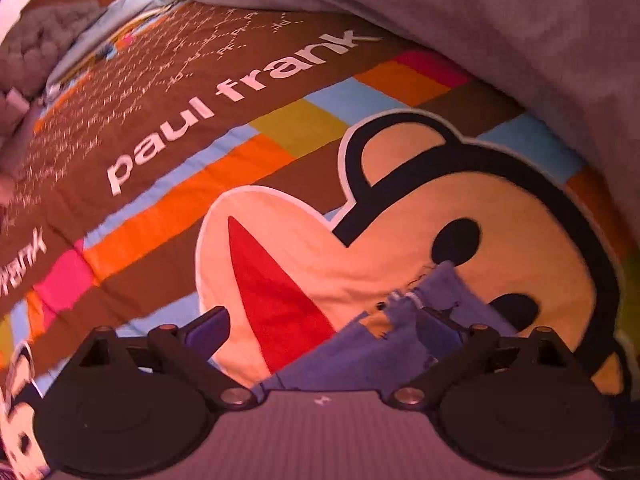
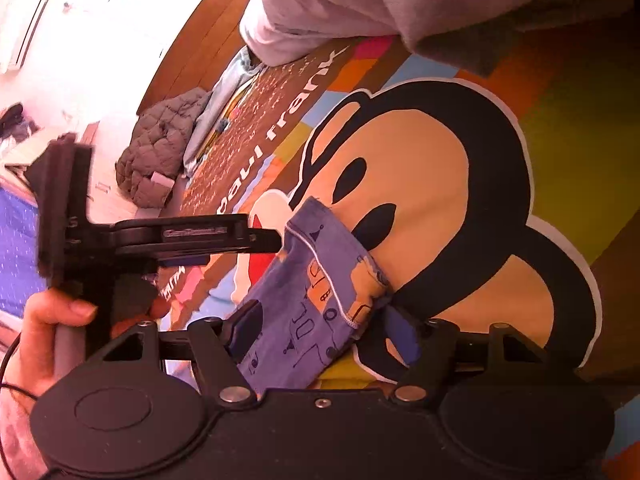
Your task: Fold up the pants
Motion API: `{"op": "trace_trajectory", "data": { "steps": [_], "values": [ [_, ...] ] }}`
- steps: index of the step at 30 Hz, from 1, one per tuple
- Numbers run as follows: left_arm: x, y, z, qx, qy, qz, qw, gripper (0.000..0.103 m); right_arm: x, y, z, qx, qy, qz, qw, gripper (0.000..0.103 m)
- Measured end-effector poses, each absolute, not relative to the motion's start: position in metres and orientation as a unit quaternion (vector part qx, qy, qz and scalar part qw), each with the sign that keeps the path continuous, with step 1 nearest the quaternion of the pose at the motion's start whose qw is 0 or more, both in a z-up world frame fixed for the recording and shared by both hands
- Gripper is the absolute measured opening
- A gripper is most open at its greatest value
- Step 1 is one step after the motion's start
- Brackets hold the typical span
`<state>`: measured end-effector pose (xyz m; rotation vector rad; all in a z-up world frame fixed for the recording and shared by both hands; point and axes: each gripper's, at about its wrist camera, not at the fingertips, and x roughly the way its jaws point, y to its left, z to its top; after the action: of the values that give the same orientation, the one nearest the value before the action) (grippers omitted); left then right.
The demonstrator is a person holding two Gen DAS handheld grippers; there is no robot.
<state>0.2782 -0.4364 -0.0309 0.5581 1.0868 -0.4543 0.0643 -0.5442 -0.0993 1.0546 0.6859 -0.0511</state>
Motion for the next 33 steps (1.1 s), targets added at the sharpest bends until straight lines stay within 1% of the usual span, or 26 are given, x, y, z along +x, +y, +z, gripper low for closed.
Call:
{"op": "trace_trajectory", "data": {
  "steps": [1,2,3,4,5,6,7,9,12,16,19,22,24,31,33],
  "values": [
    [0.278,-0.436,-0.028,0.248,0.514,-0.219,0.791,0.097,0.064,-0.546,-0.1,0.498,0.318,-0.027,0.807,0.065],
    [0.278,-0.437,-0.026,0.237,0.526,-0.228,0.784,0.093,0.063,-0.547,-0.101,0.5,0.318,-0.034,0.805,0.06],
    [0.278,-0.438,-0.025,0.225,0.542,-0.238,0.774,0.088,0.063,-0.549,-0.103,0.503,0.319,-0.042,0.802,0.051],
    [0.277,-0.44,-0.025,0.215,0.557,-0.246,0.764,0.087,0.062,-0.551,-0.105,0.507,0.32,-0.05,0.799,0.04],
    [0.277,-0.443,-0.024,0.206,0.57,-0.253,0.754,0.084,0.062,-0.553,-0.107,0.512,0.322,-0.057,0.795,0.035],
    [0.276,-0.446,-0.025,0.197,0.582,-0.261,0.744,0.083,0.061,-0.554,-0.109,0.516,0.324,-0.064,0.791,0.026],
    [0.275,-0.449,-0.026,0.192,0.593,-0.266,0.736,0.083,0.06,-0.555,-0.11,0.518,0.324,-0.069,0.789,0.022],
    [0.273,-0.458,-0.028,0.188,0.606,-0.269,0.725,0.083,0.06,-0.552,-0.108,0.509,0.322,-0.076,0.795,0.019],
    [0.273,-0.47,-0.031,0.187,0.616,-0.258,0.72,0.083,0.062,-0.538,-0.094,0.447,0.318,-0.086,0.832,0.015],
    [0.276,-0.483,-0.034,0.188,0.635,-0.247,0.707,0.083,0.07,-0.507,-0.074,0.331,0.318,-0.083,0.884,0.014],
    [0.277,-0.49,-0.036,0.188,0.645,-0.247,0.698,0.081,0.075,-0.494,-0.067,0.285,0.322,-0.076,0.899,0.014],
    [0.277,-0.497,-0.039,0.204,0.65,-0.239,0.692,0.073,0.078,-0.489,-0.066,0.269,0.327,-0.073,0.903,0.014],
    [0.276,-0.502,-0.043,0.219,0.654,-0.229,0.687,0.066,0.08,-0.488,-0.066,0.264,0.33,-0.074,0.903,0.014],
    [0.271,-0.516,-0.056,0.261,0.655,-0.203,0.68,0.051,0.083,-0.48,-0.066,0.246,0.332,-0.067,0.908,0.014],
    [0.271,-0.518,-0.059,0.269,0.655,-0.193,0.679,0.043,0.084,-0.478,-0.065,0.246,0.332,-0.065,0.908,0.014]
  ]
}}
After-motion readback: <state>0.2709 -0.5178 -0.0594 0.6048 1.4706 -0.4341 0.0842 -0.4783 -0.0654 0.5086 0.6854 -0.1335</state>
